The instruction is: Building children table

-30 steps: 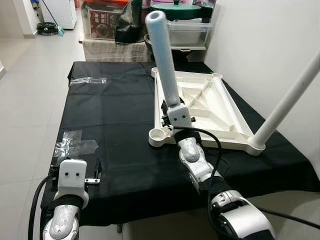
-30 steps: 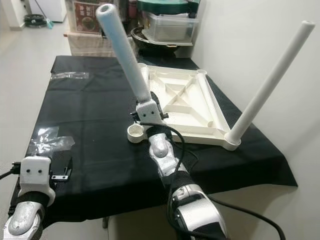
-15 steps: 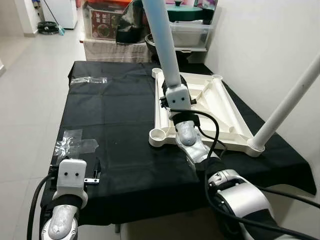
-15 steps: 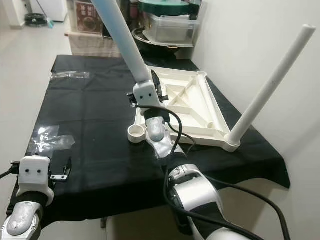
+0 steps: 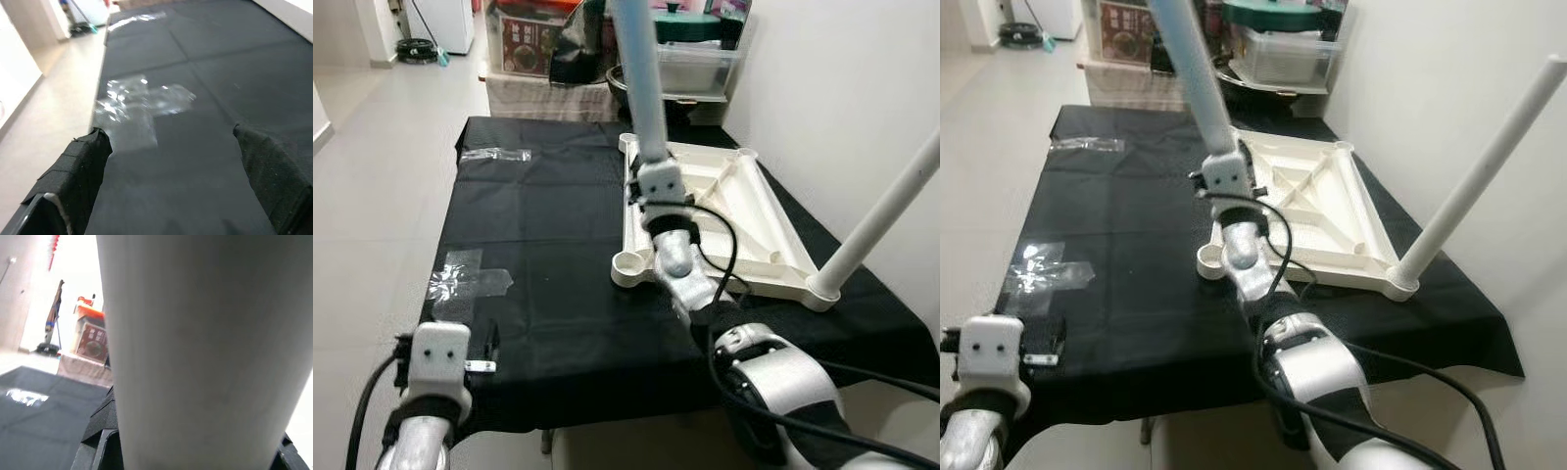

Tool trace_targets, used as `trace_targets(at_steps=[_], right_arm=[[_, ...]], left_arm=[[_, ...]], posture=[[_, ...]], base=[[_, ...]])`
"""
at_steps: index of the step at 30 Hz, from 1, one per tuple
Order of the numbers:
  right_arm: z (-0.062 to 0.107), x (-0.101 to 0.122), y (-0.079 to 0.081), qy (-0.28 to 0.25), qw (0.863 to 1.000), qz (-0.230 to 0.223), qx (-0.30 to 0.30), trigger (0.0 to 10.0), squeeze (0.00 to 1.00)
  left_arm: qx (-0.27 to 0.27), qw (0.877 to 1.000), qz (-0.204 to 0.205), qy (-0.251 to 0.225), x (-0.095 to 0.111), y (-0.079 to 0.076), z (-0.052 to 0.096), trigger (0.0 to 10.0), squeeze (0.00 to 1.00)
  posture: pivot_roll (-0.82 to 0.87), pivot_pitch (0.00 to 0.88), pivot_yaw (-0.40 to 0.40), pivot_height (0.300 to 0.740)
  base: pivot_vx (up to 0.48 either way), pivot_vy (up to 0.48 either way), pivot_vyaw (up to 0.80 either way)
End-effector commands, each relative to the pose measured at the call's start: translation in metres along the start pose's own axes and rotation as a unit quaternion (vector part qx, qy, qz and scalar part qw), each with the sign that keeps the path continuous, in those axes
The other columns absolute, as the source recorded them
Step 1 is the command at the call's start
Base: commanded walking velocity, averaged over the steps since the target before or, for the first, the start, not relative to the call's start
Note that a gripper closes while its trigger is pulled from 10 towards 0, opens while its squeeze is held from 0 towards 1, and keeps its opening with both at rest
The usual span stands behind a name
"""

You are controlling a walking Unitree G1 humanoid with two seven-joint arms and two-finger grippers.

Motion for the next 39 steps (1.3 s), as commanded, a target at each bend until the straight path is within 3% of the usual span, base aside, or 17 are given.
trace_targets(at_steps=[1, 8, 10, 13, 23, 29, 39], right_arm=[[-0.002, -0.002, -0.008, 0.006, 1.000, -0.010, -0.014, 10.0, 0.00], [-0.005, 0.001, -0.018, -0.002, 0.999, -0.016, -0.034, 10.0, 0.00], [-0.005, 0.001, -0.017, -0.001, 0.999, -0.018, -0.033, 10.0, 0.00], [-0.005, 0.000, -0.016, 0.003, 0.999, -0.024, -0.030, 10.0, 0.00], [0.002, -0.001, -0.001, 0.010, 0.999, -0.043, -0.030, 10.0, 0.00], [0.007, -0.007, 0.007, 0.026, 0.998, -0.050, -0.016, 10.0, 0.00], [0.018, -0.019, 0.016, 0.044, 0.996, -0.068, 0.045, 10.0, 0.00]], left_arm=[[-0.010, 1.000, 0.001, 0.004, 0.002, -0.004, 0.004, 10.0, 0.00], [-0.026, 0.999, 0.008, 0.033, 0.005, -0.006, 0.031, 10.0, 0.00], [-0.027, 0.999, 0.008, 0.038, 0.005, -0.006, 0.033, 10.0, 0.00], [-0.030, 0.999, 0.012, 0.042, 0.008, -0.007, 0.040, 10.0, 0.00], [-0.029, 0.997, 0.024, 0.065, 0.016, -0.013, 0.061, 10.0, 0.00], [-0.024, 0.997, 0.023, 0.073, 0.017, -0.011, 0.066, 10.0, 0.00], [-0.029, 0.997, 0.022, 0.070, 0.015, -0.013, 0.053, 10.0, 0.00]], posture=[[0.21, 0.000, -0.092, 0.740], [0.18, 0.141, -0.056, 0.740], [0.18, 0.141, -0.056, 0.740], [0.18, 0.204, -0.058, 0.740], [0.18, 0.280, -0.070, 0.740], [0.18, 0.301, -0.071, 0.740], [0.13, 0.268, -0.072, 0.740]], base=[[0.000, 0.000, 0.00], [0.000, 0.000, 0.00], [0.000, 0.000, 0.00], [0.000, 0.000, 0.00], [0.000, 0.000, 0.00], [0.000, 0.000, 0.00], [0.000, 0.000, 0.00]])
Point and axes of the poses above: a point about 5 cm out from each wrist's last joint towards the gripper, its own z axis pointing back from the gripper into the wrist, its own x axis along the axis of the wrist's last joint, y = z × x, the point moved 3 cm from there along -z, pointing out of the wrist towards the gripper, and after that the axes turned 8 degrees about z, right-handed, at the moved point
